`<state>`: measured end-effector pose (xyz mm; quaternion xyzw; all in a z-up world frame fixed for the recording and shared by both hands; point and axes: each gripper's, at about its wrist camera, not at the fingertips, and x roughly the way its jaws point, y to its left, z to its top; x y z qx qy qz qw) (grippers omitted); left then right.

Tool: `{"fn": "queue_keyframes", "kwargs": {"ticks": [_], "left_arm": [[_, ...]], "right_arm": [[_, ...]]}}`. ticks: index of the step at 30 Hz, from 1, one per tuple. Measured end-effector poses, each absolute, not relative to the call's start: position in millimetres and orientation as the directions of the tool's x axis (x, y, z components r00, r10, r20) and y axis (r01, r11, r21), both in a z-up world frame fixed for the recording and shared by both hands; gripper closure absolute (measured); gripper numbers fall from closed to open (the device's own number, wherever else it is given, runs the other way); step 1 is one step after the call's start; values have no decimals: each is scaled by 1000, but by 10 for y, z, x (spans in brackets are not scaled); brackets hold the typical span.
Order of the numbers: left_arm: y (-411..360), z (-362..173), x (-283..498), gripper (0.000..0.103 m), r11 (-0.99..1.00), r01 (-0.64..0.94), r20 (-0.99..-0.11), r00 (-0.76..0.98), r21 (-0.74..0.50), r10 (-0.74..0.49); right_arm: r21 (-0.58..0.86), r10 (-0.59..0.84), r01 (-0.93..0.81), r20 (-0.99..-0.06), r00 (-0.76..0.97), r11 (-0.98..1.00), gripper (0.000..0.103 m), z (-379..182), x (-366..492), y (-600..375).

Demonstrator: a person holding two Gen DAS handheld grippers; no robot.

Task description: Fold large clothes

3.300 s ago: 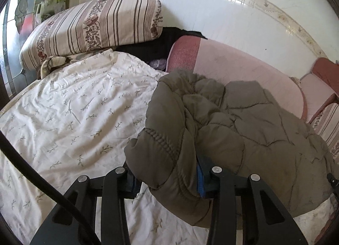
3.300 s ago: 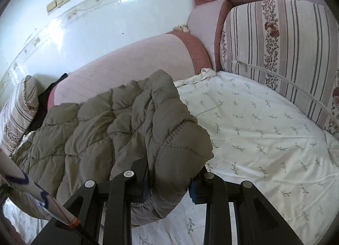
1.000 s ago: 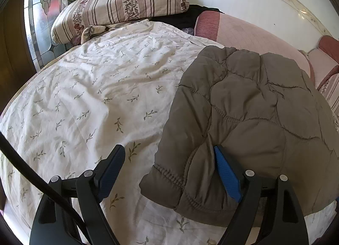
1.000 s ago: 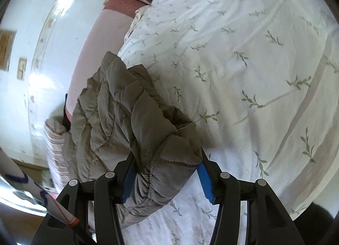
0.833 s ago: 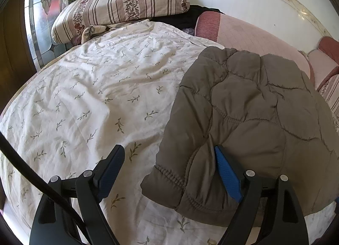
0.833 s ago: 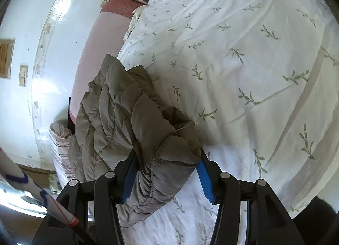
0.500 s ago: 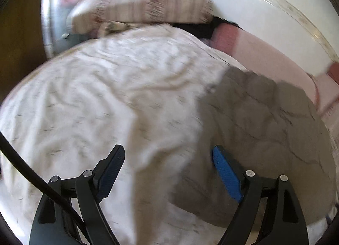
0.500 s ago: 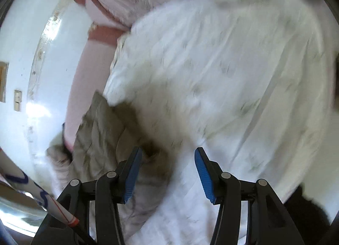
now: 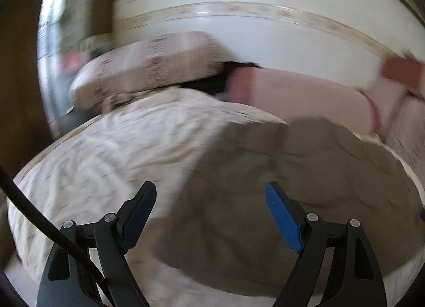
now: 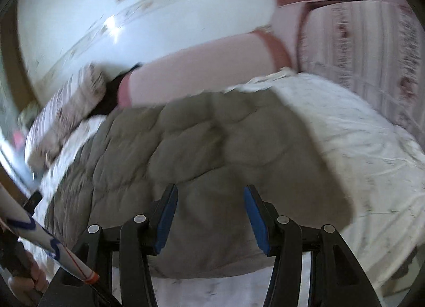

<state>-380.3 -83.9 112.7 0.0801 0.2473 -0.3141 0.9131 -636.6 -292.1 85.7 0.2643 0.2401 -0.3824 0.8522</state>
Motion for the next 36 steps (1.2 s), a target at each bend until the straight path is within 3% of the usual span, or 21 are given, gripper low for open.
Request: {"fn": "queue_keyframes", "kwargs": {"ticks": [3, 6, 10, 22, 26, 30, 36], "left_arm": [[-1162, 977, -3996, 19, 726, 686, -551, 624, 48, -554], [-1465, 678, -3964, 19, 705, 703, -654, 577, 95, -488], [-1529, 636, -3907, 16, 721, 687, -662, 583, 92, -471], [-764, 1258, -4665, 16, 707, 705, -559, 609, 58, -562], [-482, 1621, -4884, 17, 704, 709, -526, 615, 43, -587], [-146, 2158, -5116, 16, 712, 701, -432, 649, 22, -626], [297, 2730, -5440, 10, 726, 687, -337, 689, 20, -642]], "right_arm": [[214, -505, 798, -675, 538, 564, 46, 669, -6179, -2945], [208, -478, 809, -717, 508, 549, 44, 483, -6127, -3010], [199, -479, 808, -718, 505, 555, 44, 441, -6128, -3007], [147, -570, 810, -640, 516, 568, 43, 1210, -6618, -2183], [141, -591, 787, -584, 556, 601, 31, 1650, -6786, -1865], [144, -617, 755, -489, 617, 640, 20, 2227, -6978, -1511], [122, -633, 713, -376, 677, 691, 16, 2756, -7211, -973]]}}
